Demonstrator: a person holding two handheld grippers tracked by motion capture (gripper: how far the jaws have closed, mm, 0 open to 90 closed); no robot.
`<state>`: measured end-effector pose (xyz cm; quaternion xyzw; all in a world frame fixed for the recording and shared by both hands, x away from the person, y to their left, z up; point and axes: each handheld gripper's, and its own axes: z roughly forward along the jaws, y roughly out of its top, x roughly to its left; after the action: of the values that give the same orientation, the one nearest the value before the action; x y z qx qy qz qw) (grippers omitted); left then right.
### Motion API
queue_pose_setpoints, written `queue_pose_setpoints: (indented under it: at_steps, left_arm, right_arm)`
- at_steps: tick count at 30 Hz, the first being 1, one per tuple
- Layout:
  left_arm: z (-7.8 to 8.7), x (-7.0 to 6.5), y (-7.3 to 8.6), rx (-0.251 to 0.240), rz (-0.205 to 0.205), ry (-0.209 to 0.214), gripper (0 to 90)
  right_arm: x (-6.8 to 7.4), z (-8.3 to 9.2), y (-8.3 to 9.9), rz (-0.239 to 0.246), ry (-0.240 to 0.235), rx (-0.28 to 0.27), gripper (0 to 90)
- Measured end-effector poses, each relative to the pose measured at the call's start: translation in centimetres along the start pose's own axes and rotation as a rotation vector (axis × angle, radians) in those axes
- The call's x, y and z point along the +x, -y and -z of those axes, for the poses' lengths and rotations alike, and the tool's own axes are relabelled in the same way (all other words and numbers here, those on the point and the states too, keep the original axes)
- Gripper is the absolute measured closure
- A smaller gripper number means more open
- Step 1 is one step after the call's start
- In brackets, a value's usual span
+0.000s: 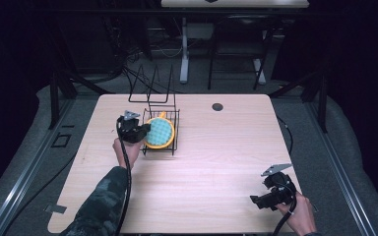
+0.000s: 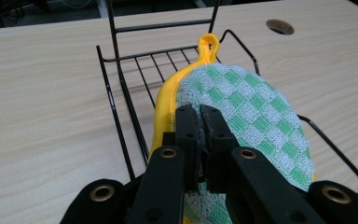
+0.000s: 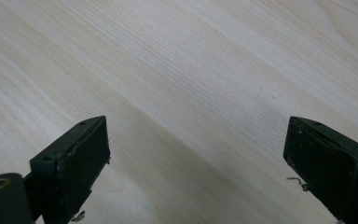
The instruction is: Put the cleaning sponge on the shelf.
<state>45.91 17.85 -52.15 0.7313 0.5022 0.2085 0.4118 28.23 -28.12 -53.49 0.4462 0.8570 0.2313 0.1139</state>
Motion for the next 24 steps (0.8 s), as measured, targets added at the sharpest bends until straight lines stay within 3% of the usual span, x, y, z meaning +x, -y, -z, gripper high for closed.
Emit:
queue_pose_setpoints:
  at_steps: [10,17,24]
  left_arm:
    - [-1.1,0.2,0.3,0.017,0.015,-0.019,86.7]
    - [-1.3,0.0,0.4,0.028,0.051,-0.053,85.4]
    - [-1.5,-0.4,0.3,0.034,0.053,-0.059,83.8]
  right_arm:
    - [0.1,0.0,0.0,-0.001,0.004,-0.005,6.5]
    - [0.1,0.0,0.0,-0.002,0.004,-0.004,6.5]
    - [0.0,-0.1,0.0,-0.001,0.001,0.0,6.5]
